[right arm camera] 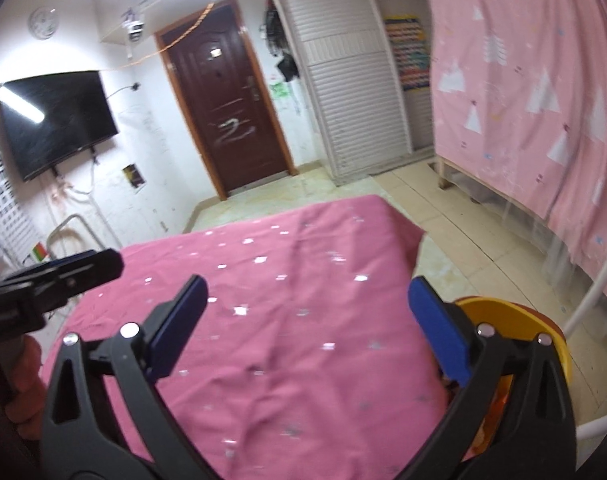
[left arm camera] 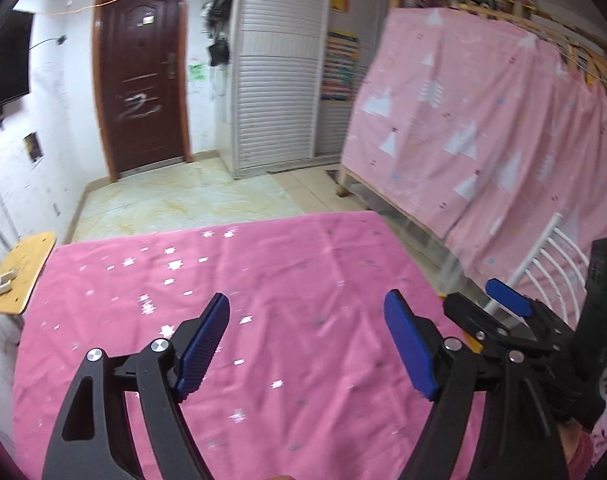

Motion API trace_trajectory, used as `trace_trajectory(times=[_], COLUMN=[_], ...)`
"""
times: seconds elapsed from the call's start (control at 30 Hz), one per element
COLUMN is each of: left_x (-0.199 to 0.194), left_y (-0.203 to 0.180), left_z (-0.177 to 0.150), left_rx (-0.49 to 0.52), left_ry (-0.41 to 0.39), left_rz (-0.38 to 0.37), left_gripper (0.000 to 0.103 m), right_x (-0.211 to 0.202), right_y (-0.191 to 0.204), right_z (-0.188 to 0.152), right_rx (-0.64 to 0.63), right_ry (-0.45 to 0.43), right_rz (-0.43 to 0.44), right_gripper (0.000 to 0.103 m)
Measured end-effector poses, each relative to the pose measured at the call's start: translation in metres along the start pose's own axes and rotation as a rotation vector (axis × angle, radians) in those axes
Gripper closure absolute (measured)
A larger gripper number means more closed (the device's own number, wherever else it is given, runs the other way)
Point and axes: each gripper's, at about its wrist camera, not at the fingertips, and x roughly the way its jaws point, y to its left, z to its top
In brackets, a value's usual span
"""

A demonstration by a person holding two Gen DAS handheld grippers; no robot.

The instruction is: Collect trash

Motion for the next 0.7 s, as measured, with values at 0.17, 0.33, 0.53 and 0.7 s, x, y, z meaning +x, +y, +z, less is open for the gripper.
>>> trace_trajectory(times=[0.17,0.33,0.53,0.7], left_x=[-0.015,-0.035,-0.054,-0.066], left_y=[0.028,0.055,0.082,0.097], left_z=[-0.007,-0.017,-0.03,-0.038], left_rx=[-0.034,-0.07,-0.107,-0.117], left_ry=[-0.025,-0.054,-0.078,-0.087], left_rz=[0.058,0.118,0.178,0.201], left_gripper=[0.031,0.031,0.031,0.031], right_x=[-0.002,-0.007,-0.013,-0.017], right_y=[0.033,0.062,0.086,0.098], right_z=[-0.003,-0.008,-0.016,-0.019], right_rx=[-0.047,-0.096,-0.133,-0.15], right_ry=[0.009,0.007,0.007,0.007], right_rz=[0.043,0.074,0.094,0.097], right_gripper=[0.006,0.006,0.006,0.006])
